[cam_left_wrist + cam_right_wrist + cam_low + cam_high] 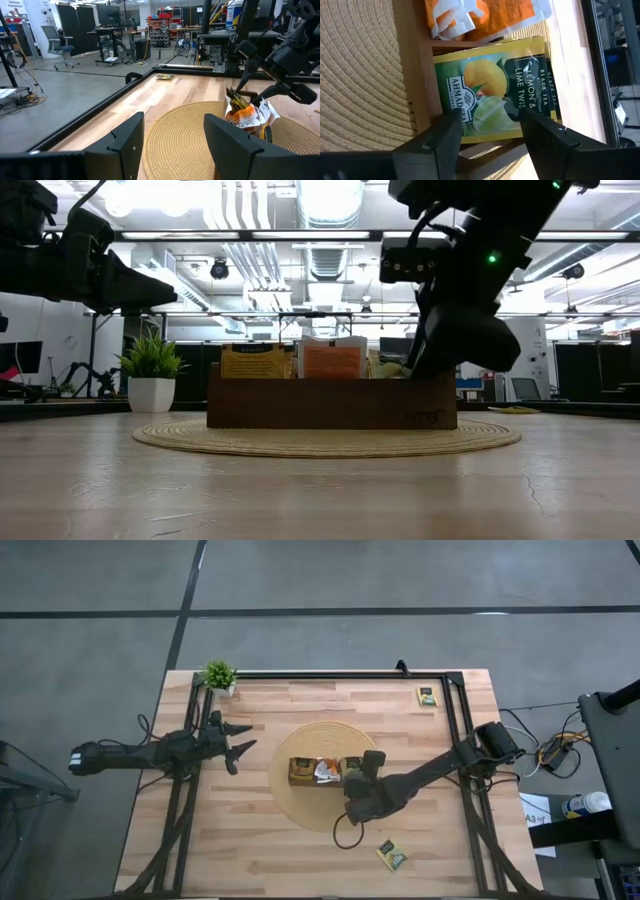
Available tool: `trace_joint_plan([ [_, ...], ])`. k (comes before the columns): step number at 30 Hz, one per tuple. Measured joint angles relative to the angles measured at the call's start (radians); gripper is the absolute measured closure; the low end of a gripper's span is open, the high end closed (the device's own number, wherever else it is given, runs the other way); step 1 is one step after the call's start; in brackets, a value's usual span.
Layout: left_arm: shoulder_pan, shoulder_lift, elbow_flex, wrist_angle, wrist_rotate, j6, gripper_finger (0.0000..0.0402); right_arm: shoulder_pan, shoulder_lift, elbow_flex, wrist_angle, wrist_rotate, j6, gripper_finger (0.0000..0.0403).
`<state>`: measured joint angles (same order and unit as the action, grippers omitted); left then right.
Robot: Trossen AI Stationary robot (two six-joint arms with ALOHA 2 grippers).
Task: Pick & Place Tea
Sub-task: Put the middle lemon tea sachet into the right section of the wooden organizer
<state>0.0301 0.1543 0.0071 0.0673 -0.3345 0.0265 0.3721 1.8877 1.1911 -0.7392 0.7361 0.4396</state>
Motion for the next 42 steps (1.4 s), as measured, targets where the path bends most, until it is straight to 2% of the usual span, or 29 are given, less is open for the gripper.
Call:
trace_joint_plan([
  [13,0.001,0.000,0.000,0.000,0.000,0.000,0.0199,0.000,-0.003,-0.013,0.020,-0.016,-0.020,0.0202],
  [20,0.000,0.000,0.000,0.000,0.000,0.000,0.0199,0.006,-0.030,0.041,-0.026,-0.041,-0.061,0.0202],
  [24,0.000,0.000,0.000,0.000,0.000,0.000,0.0199,0.004,-0.070,0.061,-0.081,0.024,-0.067,0.0202],
  [32,-0.001,0.000,0.000,0.000,0.000,0.000,0.0199,0.000,-0.130,0.059,-0.088,0.231,-0.050,0.0202],
  [35,-0.001,0.000,0.000,0.000,0.000,0.000,0.0199,-0.007,-0.126,0.058,-0.085,0.261,-0.054,0.0202],
  [42,0.000,0.000,0.000,0.000,0.000,0.000,0.0199,-0.027,-0.054,0.048,-0.083,0.259,-0.059,0.0202],
])
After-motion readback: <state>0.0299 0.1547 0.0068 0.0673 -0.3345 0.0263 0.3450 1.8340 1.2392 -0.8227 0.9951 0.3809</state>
